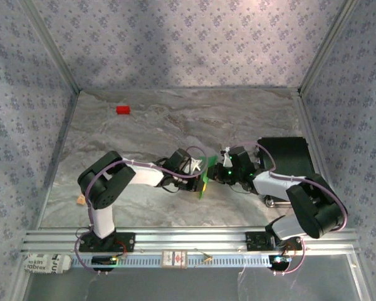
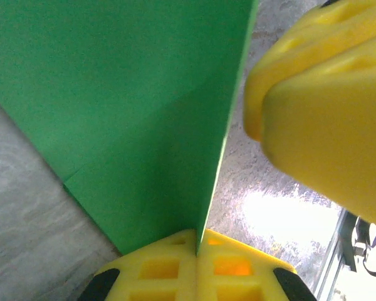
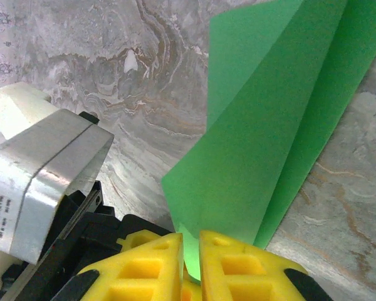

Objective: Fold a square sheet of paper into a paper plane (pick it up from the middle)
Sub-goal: Fold the wing for the fifth time at the center of the table.

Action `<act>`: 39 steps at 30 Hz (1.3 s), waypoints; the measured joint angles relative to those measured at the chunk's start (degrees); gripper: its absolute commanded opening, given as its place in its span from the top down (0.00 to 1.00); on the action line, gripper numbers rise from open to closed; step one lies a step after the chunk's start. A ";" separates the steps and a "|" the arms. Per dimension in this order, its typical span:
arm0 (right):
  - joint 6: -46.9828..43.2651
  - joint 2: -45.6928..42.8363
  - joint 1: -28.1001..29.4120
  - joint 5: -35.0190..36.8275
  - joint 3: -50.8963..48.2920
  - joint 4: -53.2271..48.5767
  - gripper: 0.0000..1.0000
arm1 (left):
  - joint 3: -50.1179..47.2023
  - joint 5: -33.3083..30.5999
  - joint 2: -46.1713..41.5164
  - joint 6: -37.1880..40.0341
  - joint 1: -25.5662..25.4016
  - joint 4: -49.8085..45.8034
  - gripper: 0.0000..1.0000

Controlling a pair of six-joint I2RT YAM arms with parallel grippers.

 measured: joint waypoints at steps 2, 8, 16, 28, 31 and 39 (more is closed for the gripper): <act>0.00 0.50 0.00 -0.39 0.00 0.33 0.85 | -0.31 0.59 0.13 -0.42 0.22 0.79 1.00; 0.07 2.23 0.00 -1.86 0.17 2.01 0.86 | -0.90 2.71 0.76 -1.64 0.98 2.89 1.00; 0.20 5.62 0.00 -4.24 1.16 4.61 0.87 | -1.84 5.33 1.51 -3.34 1.99 5.75 1.00; 0.20 9.51 -1.55 -4.61 2.54 6.40 0.87 | -2.78 6.86 1.92 -4.52 2.47 8.48 1.00; 0.20 10.16 -1.88 -4.63 2.78 6.82 0.87 | -2.78 7.23 2.05 -4.79 2.54 8.66 1.00; 0.20 11.82 -2.36 -4.85 3.39 7.17 0.87 | -2.80 8.09 2.32 -4.90 2.84 9.05 1.00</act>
